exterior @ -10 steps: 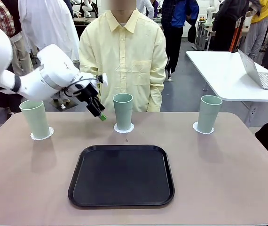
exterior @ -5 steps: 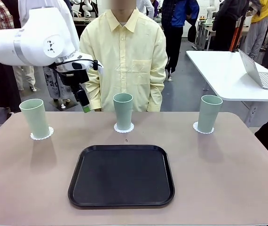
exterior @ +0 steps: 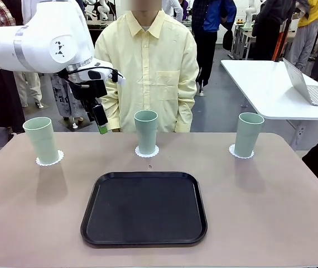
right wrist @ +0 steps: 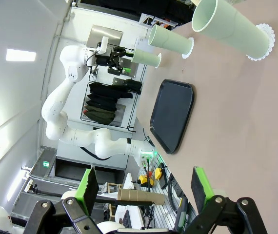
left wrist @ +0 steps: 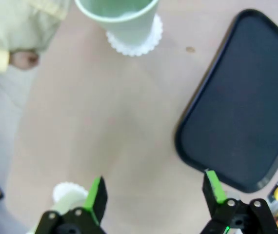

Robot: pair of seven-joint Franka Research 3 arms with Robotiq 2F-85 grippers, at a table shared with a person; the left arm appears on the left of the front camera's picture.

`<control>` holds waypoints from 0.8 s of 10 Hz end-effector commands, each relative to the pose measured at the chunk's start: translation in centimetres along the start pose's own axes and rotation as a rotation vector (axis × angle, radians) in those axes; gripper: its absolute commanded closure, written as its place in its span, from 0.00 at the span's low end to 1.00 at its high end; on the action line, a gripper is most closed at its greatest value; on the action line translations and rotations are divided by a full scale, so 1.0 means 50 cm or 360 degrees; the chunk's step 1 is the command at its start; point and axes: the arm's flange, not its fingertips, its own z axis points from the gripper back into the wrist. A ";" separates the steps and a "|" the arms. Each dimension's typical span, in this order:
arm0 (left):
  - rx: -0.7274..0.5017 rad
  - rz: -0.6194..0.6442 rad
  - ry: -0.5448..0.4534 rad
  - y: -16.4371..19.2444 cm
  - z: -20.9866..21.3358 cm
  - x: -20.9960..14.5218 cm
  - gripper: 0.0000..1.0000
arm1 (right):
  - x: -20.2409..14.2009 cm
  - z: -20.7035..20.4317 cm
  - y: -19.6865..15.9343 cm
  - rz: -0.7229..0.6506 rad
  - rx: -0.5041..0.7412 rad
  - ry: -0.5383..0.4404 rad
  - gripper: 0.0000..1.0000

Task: Place coasters on the table and set cups on them.
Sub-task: Take one Reusable plastic cup from the Flat Tray and place it on a coaster set by the human.

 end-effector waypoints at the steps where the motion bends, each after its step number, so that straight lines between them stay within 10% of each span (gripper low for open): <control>1: 0.0009 -0.0024 -0.0003 0.010 -0.001 -0.001 0.00 | -0.001 0.002 0.001 -0.0007 -0.0003 -0.0003 0.00; 8: 0.0009 -0.0024 -0.0003 0.010 -0.001 -0.001 0.00 | -0.001 0.002 0.001 -0.0007 -0.0003 -0.0003 0.00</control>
